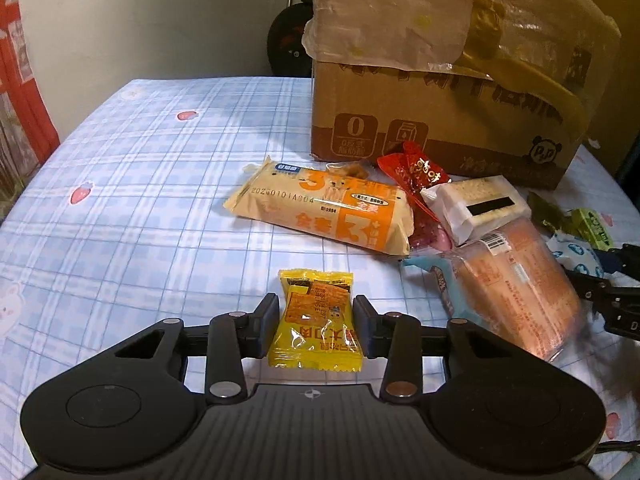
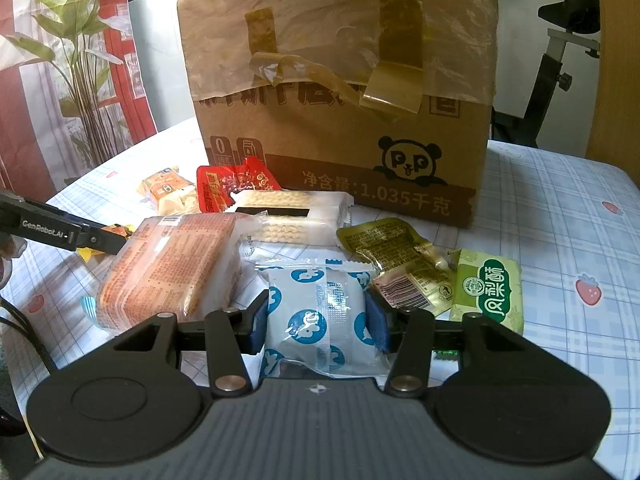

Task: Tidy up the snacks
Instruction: 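Grasp the small yellow packet with the left tool while the right tool holds the blue-and-white packet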

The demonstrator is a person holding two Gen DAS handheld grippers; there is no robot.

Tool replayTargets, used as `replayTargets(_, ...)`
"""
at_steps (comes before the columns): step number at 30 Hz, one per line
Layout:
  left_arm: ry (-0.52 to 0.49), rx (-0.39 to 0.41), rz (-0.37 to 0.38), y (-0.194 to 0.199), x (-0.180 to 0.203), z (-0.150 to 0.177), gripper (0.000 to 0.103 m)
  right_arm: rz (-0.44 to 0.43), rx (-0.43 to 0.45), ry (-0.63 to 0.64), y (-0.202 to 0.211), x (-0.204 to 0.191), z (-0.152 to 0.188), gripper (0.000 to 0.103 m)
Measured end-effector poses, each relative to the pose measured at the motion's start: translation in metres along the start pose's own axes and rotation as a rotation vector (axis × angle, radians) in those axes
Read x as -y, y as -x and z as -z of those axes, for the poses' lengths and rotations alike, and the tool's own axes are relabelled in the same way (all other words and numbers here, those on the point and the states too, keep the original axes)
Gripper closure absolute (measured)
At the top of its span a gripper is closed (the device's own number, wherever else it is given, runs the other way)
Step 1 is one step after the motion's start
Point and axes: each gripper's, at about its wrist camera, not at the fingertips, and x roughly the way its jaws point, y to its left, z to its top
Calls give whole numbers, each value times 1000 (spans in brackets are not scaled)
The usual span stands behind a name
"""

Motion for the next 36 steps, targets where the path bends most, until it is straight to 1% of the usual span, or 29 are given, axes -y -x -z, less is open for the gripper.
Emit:
replayTargets(3,-20,6,-6,-1,2,0,60,3,-1,0,0,0,0,52)
replayTargets(13,-30,14,2,-2,1,2,60,6,-1,2,0,-1,1,52)
replayTargets(24,-41,3,2,-3,2,0,61,6,-1,2,1,-1,1,52)
replayTargets(26,-40,0,4,-2,0,-1,66,5,-4,2,1,-1,0,52)
replayTargets(28,-20,-10,28,-1,-4,-2,68,9,-10,7,1,-2,-1,52)
replayTargets(30,3,6,44,4,-9,-2,68,14,-16,16,2,-3,-1,53)
replayTargets(32,8,31,35,12,-11,-2,68,16,-13,18,3,-4,-1,54)
replayTargets(36,20,79,45,28,-14,-8,68,33,2,24,8,-4,-2,54)
